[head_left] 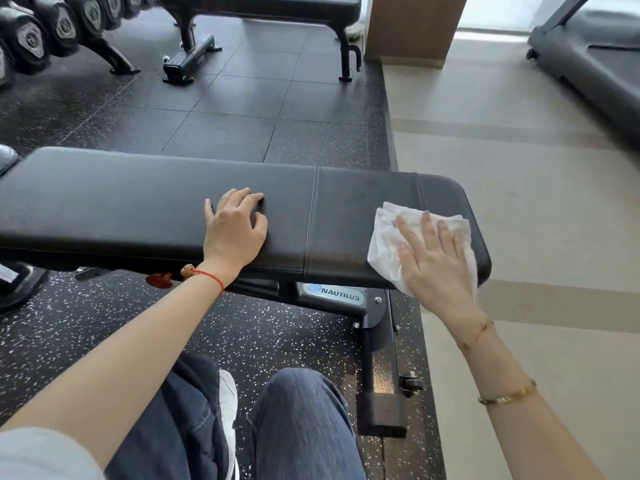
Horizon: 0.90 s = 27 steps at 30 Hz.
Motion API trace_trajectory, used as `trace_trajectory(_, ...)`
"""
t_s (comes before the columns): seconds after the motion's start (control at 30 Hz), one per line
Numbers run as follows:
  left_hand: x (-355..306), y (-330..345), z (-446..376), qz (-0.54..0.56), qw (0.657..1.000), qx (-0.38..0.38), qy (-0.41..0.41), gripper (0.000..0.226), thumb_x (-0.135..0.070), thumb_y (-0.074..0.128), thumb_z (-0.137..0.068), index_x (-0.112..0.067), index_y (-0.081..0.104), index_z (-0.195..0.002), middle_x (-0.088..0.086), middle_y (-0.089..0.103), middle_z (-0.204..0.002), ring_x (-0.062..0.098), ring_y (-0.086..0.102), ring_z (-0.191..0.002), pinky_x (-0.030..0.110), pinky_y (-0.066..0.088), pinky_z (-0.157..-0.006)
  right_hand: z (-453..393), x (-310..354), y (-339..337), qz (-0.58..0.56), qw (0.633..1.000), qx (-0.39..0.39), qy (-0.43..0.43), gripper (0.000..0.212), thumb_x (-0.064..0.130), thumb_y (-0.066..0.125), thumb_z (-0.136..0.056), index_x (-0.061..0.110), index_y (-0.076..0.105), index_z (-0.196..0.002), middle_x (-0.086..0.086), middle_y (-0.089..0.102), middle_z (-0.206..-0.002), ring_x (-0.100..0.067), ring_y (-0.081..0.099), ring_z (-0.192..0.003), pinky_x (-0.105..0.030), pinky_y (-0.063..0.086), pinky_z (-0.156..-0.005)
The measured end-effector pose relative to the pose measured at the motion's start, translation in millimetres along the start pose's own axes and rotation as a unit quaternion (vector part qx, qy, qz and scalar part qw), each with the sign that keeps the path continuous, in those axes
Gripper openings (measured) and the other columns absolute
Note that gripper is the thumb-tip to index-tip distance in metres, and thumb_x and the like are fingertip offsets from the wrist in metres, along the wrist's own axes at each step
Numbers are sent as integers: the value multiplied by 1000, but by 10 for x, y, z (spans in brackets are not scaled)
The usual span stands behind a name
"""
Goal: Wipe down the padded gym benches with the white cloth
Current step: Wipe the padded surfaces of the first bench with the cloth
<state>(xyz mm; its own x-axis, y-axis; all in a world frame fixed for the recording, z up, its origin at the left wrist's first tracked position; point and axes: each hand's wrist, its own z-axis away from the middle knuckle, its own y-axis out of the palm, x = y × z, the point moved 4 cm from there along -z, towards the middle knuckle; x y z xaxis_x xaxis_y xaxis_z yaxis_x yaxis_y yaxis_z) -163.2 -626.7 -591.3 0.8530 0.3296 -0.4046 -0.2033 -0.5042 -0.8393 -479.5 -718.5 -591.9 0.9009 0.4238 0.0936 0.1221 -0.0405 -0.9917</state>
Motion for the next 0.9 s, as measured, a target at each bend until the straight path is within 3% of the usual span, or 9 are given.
trace_trajectory(0.23,-11,18,7,-15,1000,4,-3,40,-19,49,-92,-19,59,-131,6,53,-143,24,39,-141,60,16,-118,-743,120,-34,-38,995,84,23,51,40,18,-106,41,10,-156,-7,-1,-167,-34,-2,-152,-50,-5,-122)
trace_trajectory(0.3,-15,13,4,-16,1000,7,-6,40,-19,49,-92,-19,59,-131,6,53,-143,24,38,-141,60,15,-118,-698,304,-26,-16,997,74,6,52,40,17,-106,39,8,-157,-9,0,-167,-37,1,-151,-52,-4,-121)
trace_trajectory(0.4,-16,16,7,-17,1000,10,-6,40,-19,49,-93,-18,58,-132,6,52,-145,24,37,-142,59,14,-119,-281,626,17,3,995,46,-88,56,45,5,-101,38,5,-157,-9,2,-166,-37,5,-151,-52,-1,-122)
trace_trajectory(0.5,-8,8,10,-16,1000,15,-9,41,-19,48,-94,-19,57,-134,6,50,-147,23,35,-143,58,13,-119,24,709,62,-30,987,47,-148,56,48,1,-99,44,3,-155,-2,1,-167,-29,0,-153,-47,-2,-123)
trace_trajectory(0.6,-24,2,11,-20,1000,19,-11,42,-19,47,-94,-20,55,-135,5,48,-148,22,33,-144,57,13,-120,-284,560,53,-22,989,59,-134,52,43,12,-105,43,3,-156,-1,-1,-167,-29,-2,-153,-48,-3,-123)
trace_trajectory(0.73,-58,-15,11,-20,1000,15,-18,41,-18,47,-93,-20,56,-134,4,49,-147,22,34,-144,58,14,-119,-816,765,16,-33,996,73,-45,51,40,15,-107,37,8,-157,-4,-1,-167,-33,-2,-152,-50,-5,-122)
trace_trajectory(0.9,-26,-21,7,-23,1000,11,-12,40,-21,48,-93,-21,57,-132,3,51,-145,21,37,-142,57,16,-118,-360,1418,122,-20,987,32,-159,52,41,17,-106,38,8,-157,-4,4,-167,-33,3,-152,-50,-3,-122)
